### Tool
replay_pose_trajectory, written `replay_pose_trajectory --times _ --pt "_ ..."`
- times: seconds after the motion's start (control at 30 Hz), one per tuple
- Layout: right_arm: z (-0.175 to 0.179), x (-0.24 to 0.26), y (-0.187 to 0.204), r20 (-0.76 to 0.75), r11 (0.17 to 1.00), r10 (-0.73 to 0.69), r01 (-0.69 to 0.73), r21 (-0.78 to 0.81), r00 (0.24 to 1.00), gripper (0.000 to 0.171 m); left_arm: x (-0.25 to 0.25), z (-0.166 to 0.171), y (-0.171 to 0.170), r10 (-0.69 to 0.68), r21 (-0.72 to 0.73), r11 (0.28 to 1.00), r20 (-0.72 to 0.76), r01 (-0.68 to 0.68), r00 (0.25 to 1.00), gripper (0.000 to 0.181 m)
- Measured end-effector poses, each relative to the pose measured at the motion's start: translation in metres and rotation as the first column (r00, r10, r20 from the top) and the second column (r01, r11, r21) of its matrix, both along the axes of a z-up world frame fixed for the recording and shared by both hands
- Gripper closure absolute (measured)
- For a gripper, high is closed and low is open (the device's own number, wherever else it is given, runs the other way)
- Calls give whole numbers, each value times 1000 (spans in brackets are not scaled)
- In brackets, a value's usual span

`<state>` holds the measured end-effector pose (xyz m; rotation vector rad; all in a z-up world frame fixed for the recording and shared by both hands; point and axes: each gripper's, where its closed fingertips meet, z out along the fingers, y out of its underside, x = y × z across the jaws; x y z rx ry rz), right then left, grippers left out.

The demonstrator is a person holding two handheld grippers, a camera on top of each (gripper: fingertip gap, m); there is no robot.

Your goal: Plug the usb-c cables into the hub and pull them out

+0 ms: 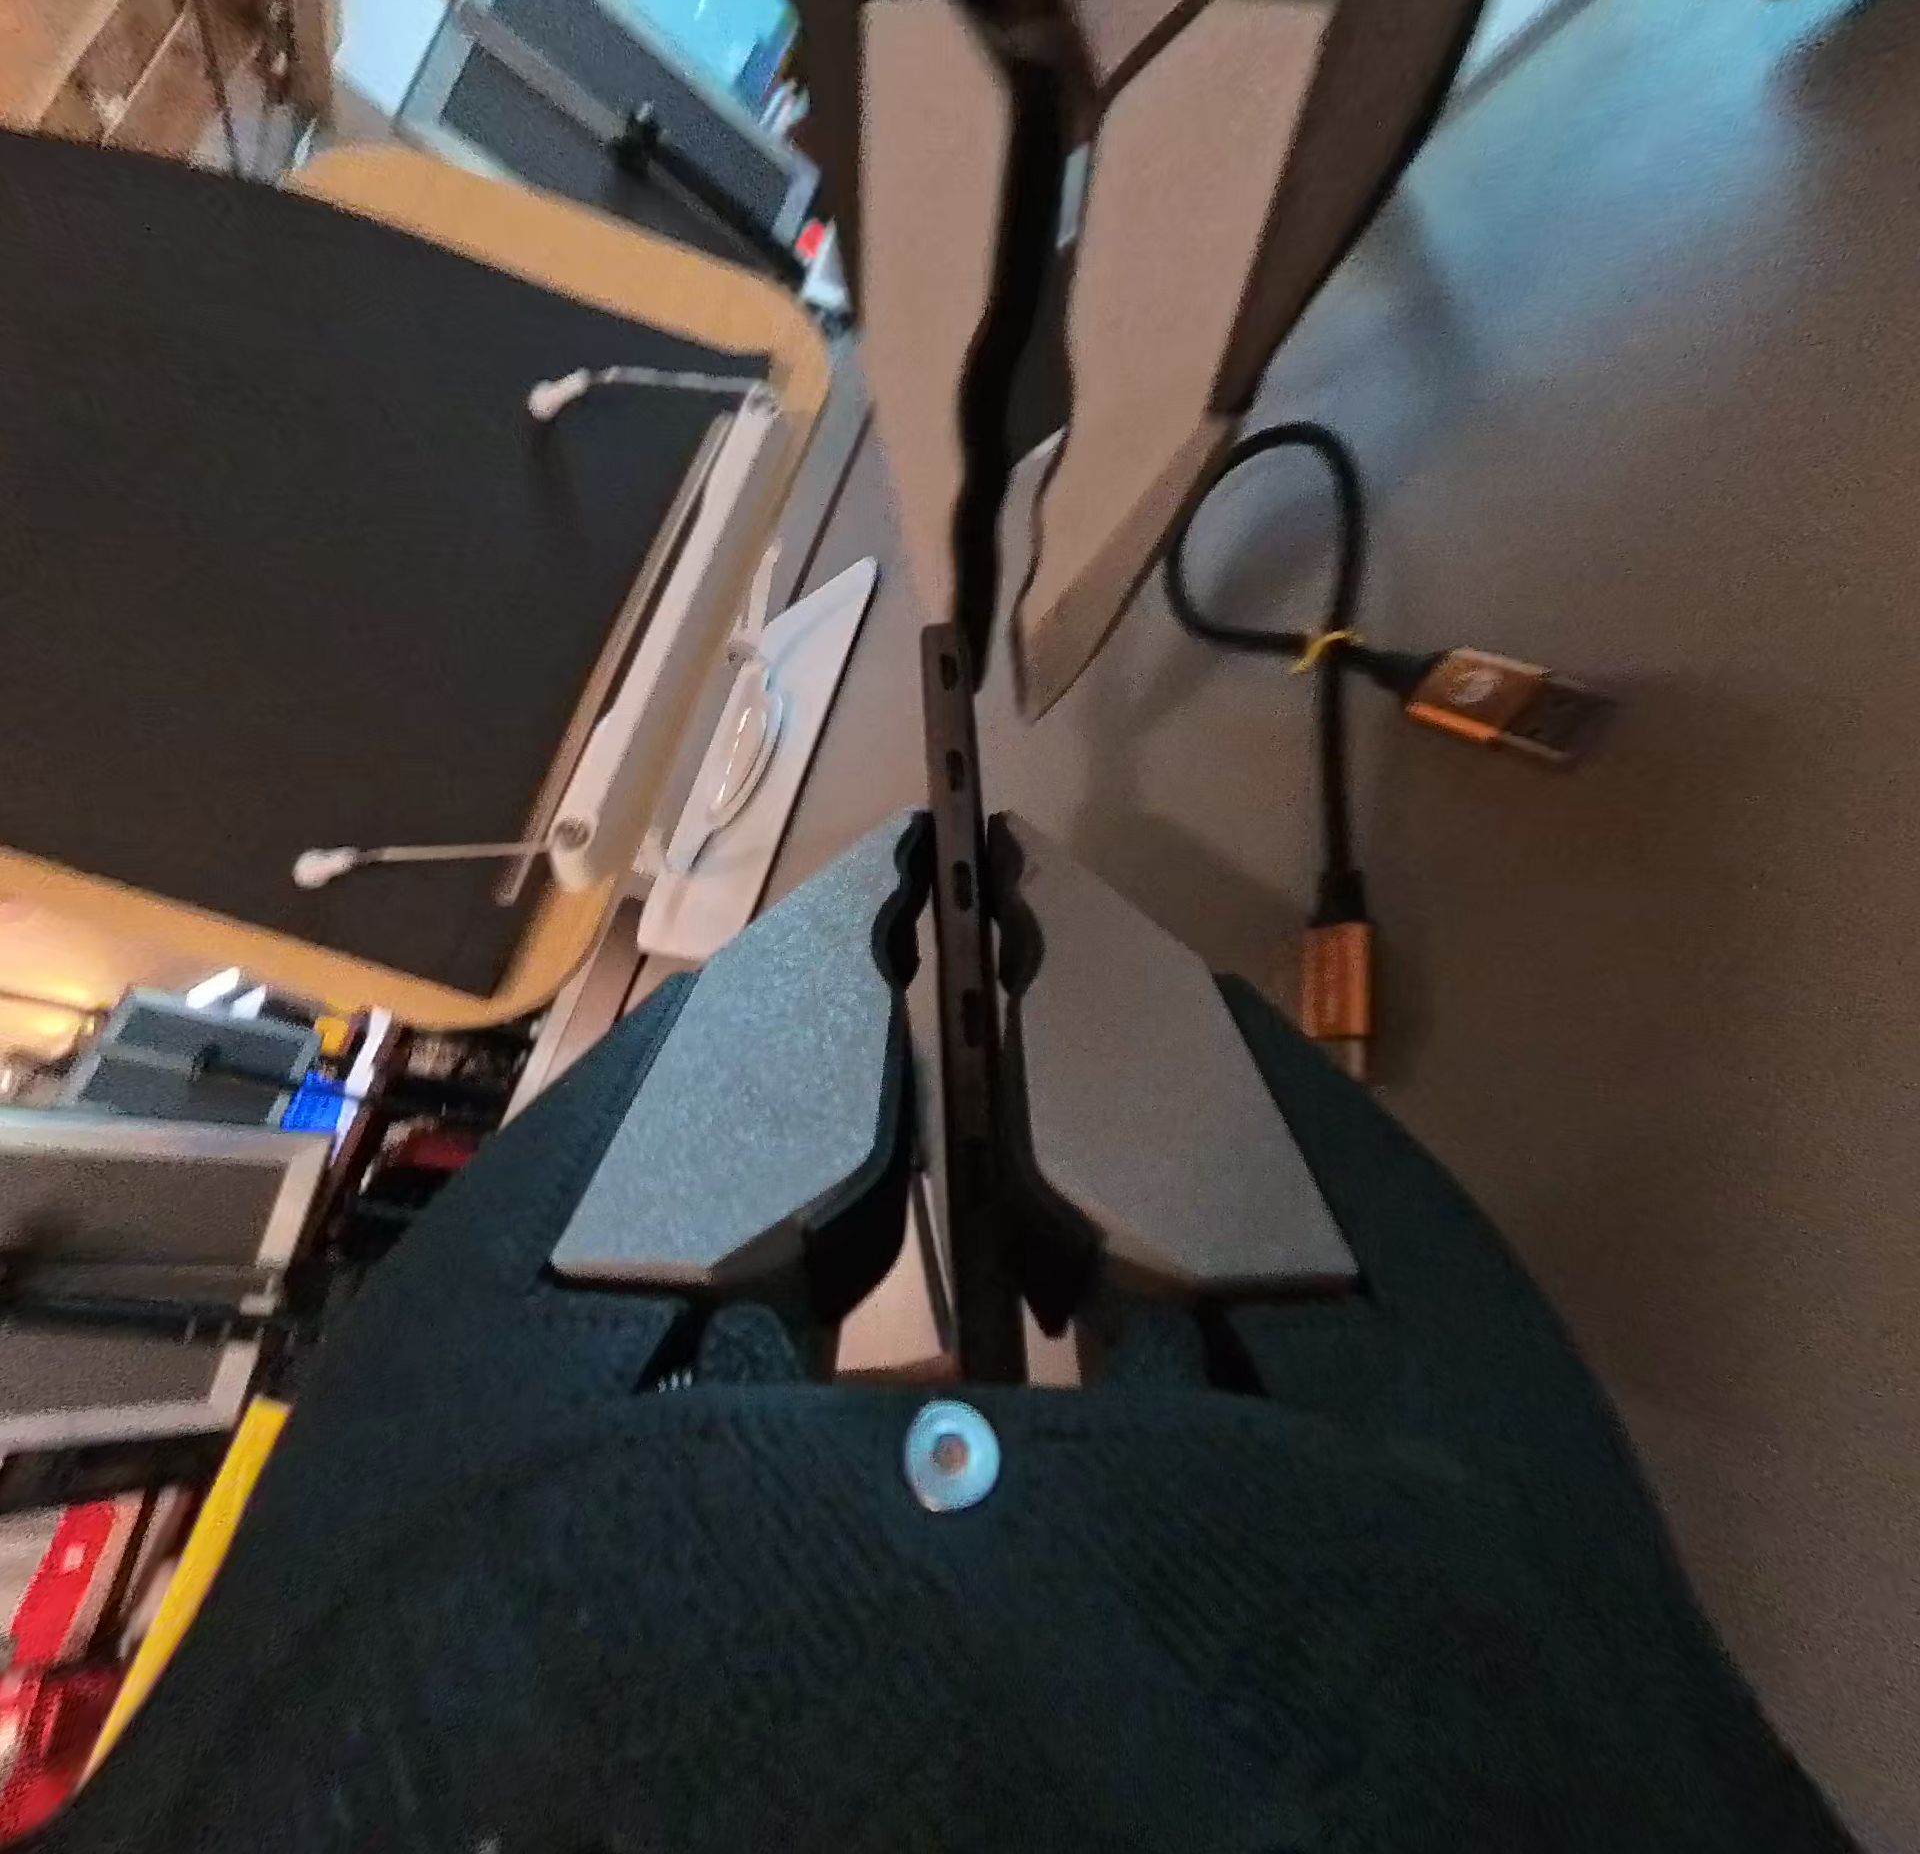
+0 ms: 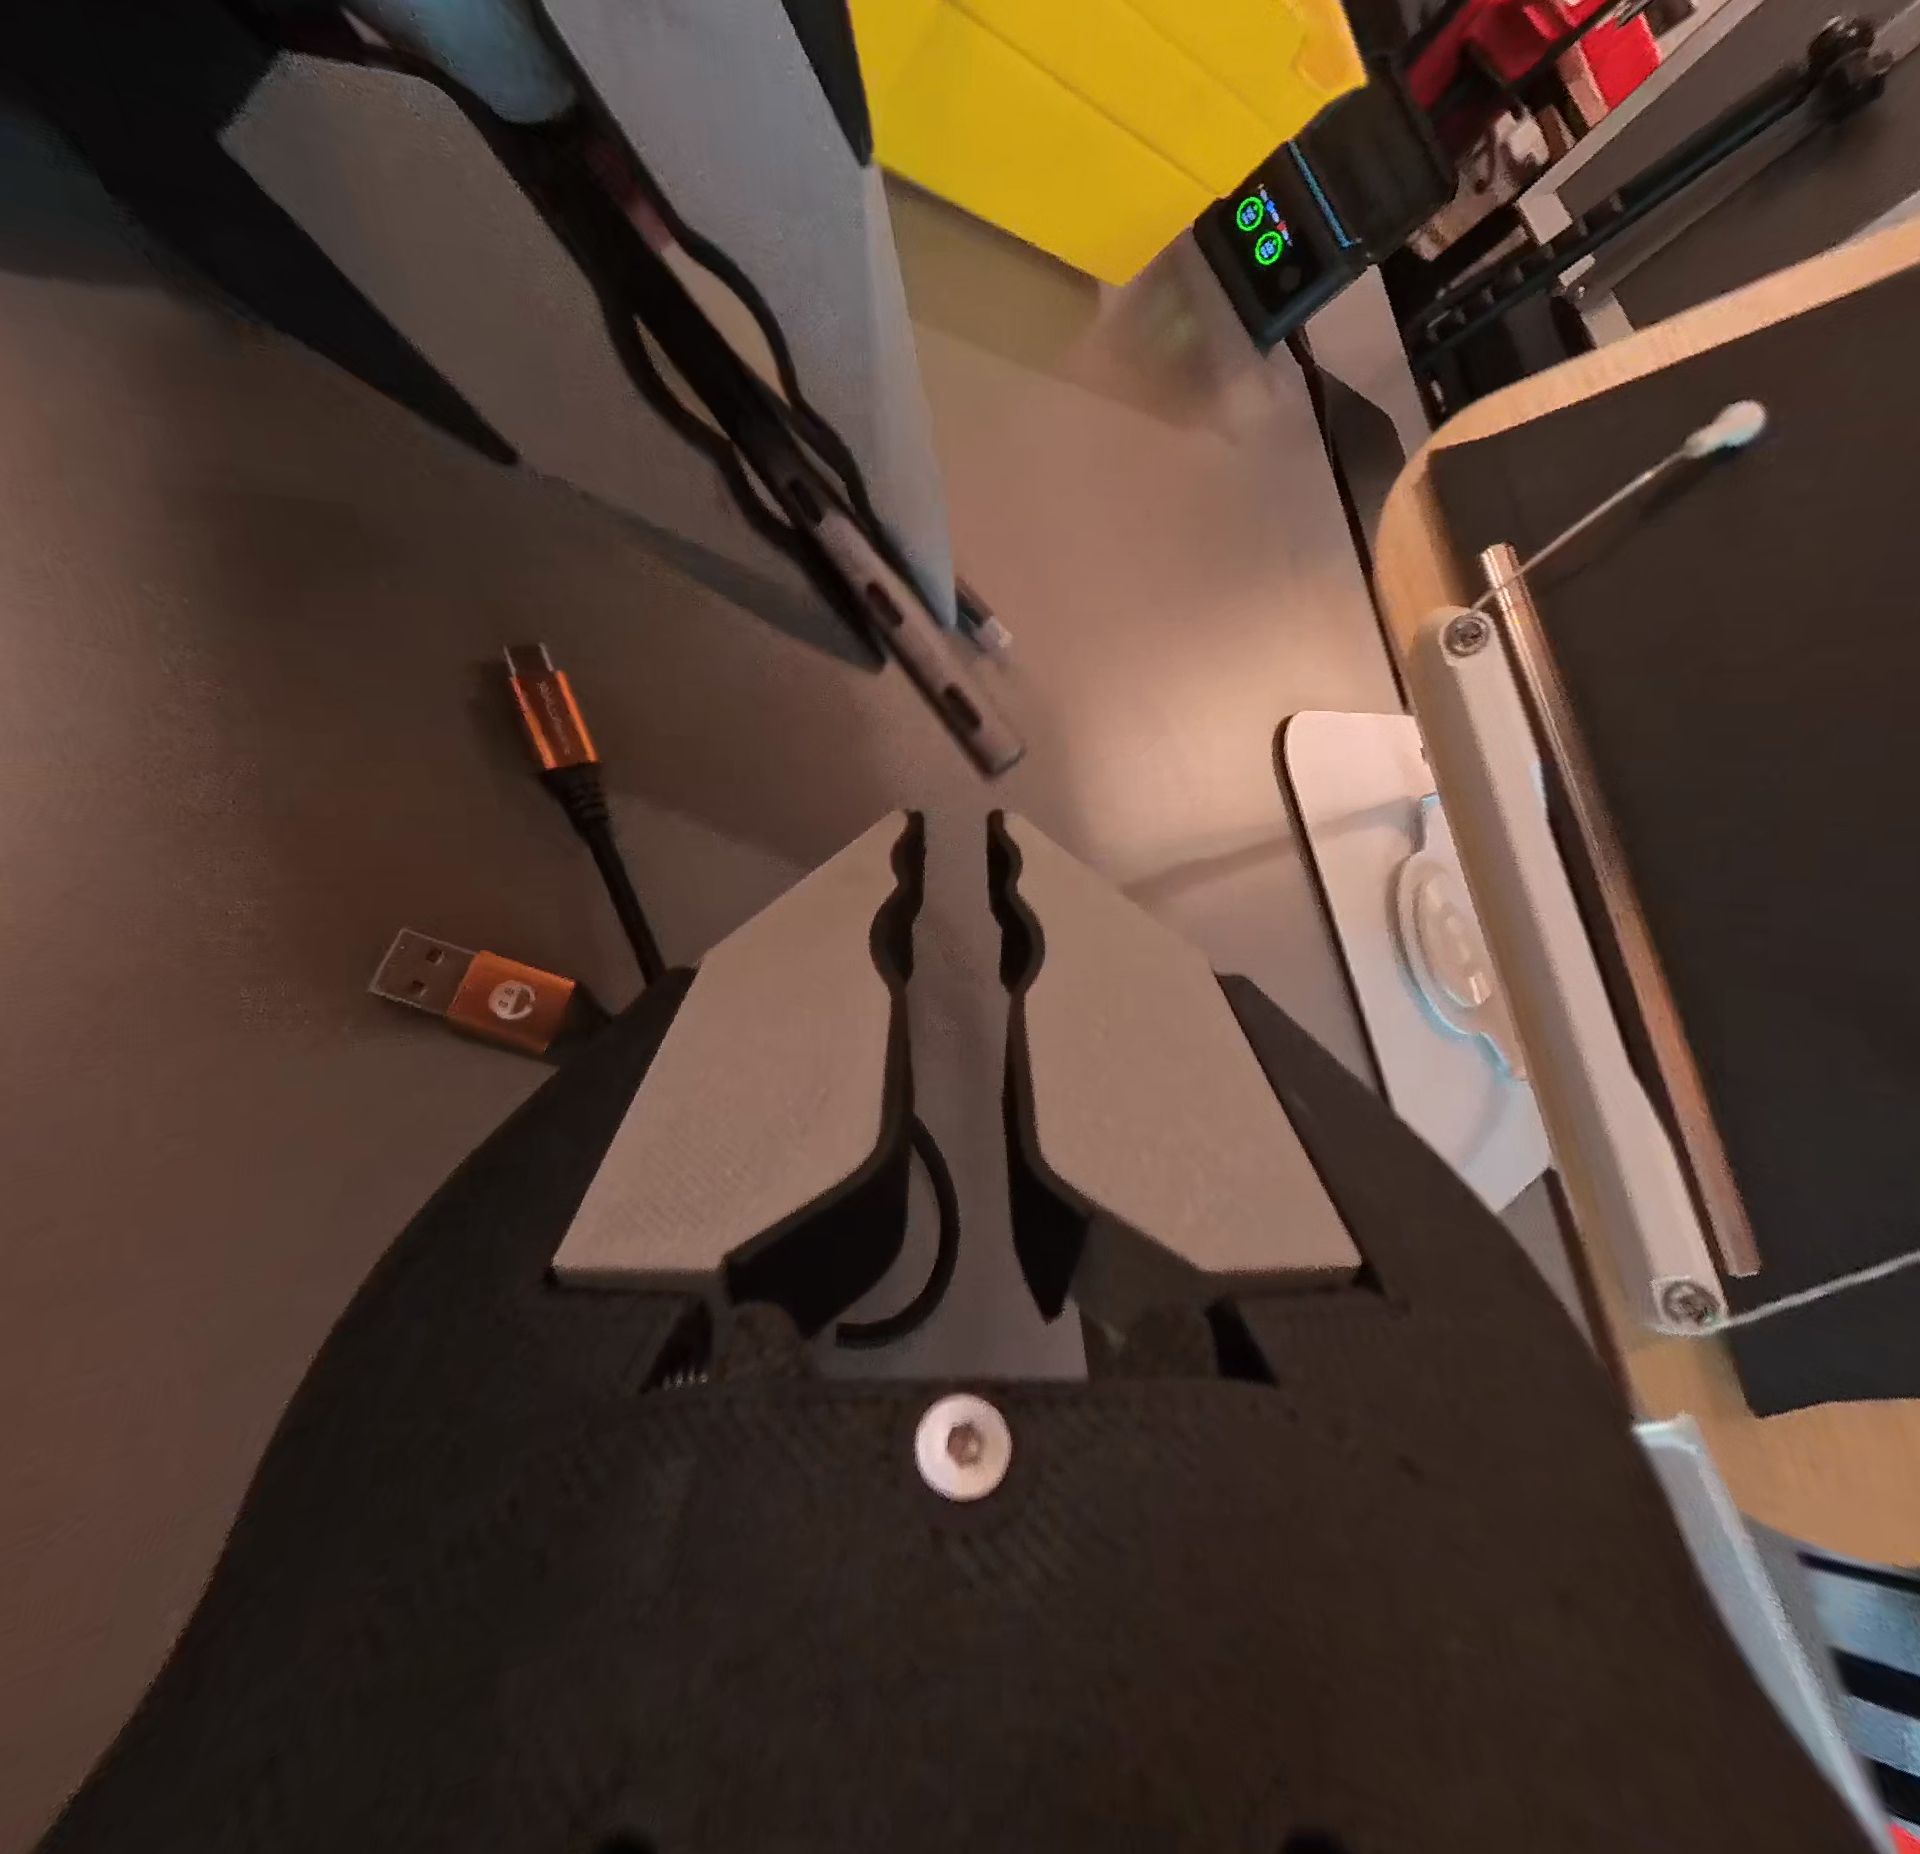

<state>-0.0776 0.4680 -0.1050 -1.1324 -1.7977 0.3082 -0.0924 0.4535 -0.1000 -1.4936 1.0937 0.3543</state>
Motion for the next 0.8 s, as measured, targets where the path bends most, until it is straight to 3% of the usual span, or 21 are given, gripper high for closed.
replay_pose_trajectory --times 0.03,0.17,0.27,0.47,0.8 --pt "3 1 1 -14 1000 -4 4 -26 1000 162 -9 1 4 44 -6 999 6 -44 999 173" --pt "12 6 -4 -79 979 14 -30 -202 997 152 -43 4 12 158 27 987 -33 -157 987 174" --pt "-2 4 -26 -23 932 104 -106 -346 994 145 -51 -3 11 170 62 985 -135 -163 976 174" --pt "-28 -2 -57 99 884 215 -151 -443 971 151 -49 -4 10 159 91 985 -174 -145 972 174" --pt "-49 -2 -59 189 841 212 -81 -535 959 144 -41 -6 7 127 95 989 -186 -111 974 174"
